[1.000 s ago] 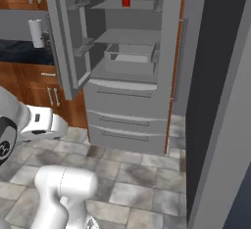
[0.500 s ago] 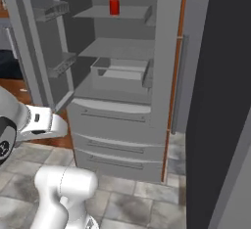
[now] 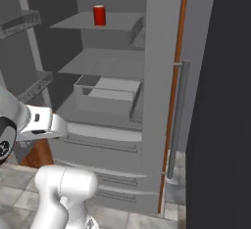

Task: Open the fridge, grab two sodas, and place both sodas inside the bowl with ice on the dining counter.

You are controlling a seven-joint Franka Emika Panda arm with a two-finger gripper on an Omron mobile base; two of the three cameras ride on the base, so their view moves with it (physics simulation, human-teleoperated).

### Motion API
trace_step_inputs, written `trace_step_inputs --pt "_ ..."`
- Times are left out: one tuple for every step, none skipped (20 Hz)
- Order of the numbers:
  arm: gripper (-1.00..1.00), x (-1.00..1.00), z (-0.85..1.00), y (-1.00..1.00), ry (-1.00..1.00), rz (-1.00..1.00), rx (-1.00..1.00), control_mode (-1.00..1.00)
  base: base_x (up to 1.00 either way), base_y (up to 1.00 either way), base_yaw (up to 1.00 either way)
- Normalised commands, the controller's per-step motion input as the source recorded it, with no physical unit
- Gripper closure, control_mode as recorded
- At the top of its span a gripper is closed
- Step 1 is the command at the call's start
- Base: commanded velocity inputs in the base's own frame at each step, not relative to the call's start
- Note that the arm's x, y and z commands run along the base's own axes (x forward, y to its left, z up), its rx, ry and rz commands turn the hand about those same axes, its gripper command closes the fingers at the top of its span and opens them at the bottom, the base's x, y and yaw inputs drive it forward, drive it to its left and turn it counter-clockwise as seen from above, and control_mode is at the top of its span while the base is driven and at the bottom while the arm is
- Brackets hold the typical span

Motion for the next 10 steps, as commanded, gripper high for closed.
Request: trace_step_inputs --pt "-1.00 0.00 0.00 0.00 0.00 0.00 0.00 1.00 0.80 -0.14 0.00" --pt "-1.00 0.00 0.00 0.00 0.00 0.00 0.00 1.00 0.77 -0.11 0.00" --pt "-1.00 0.00 0.00 0.00 0.00 0.00 0.00 1.00 0.71 -0.10 0.00" --pt "-1.00 0.00 0.00 0.00 0.00 0.00 0.00 1.00 0.70 -0.08 -0.01" --pt "-1.00 0.00 0.00 0.00 0.00 0.00 0.00 1.00 0.68 -0.07 -0.02" --pt "-1.00 0.00 0.00 0.00 0.00 0.00 0.00 1.00 0.66 -0.05 -0.04" --pt "-1.00 0.00 0.00 0.00 0.00 0.00 0.00 1.00 0.66 -0.01 -0.05" --pt "-1.00 0.00 0.00 0.00 0.00 0.00 0.00 1.00 0.69 -0.01 -0.06" --pt "-1.00 0.00 0.00 0.00 0.00 0.00 0.00 1.00 0.70 -0.03 -0.06" --pt "-1.00 0.00 0.00 0.00 0.00 0.00 0.00 1.00 0.70 -0.04 -0.05"
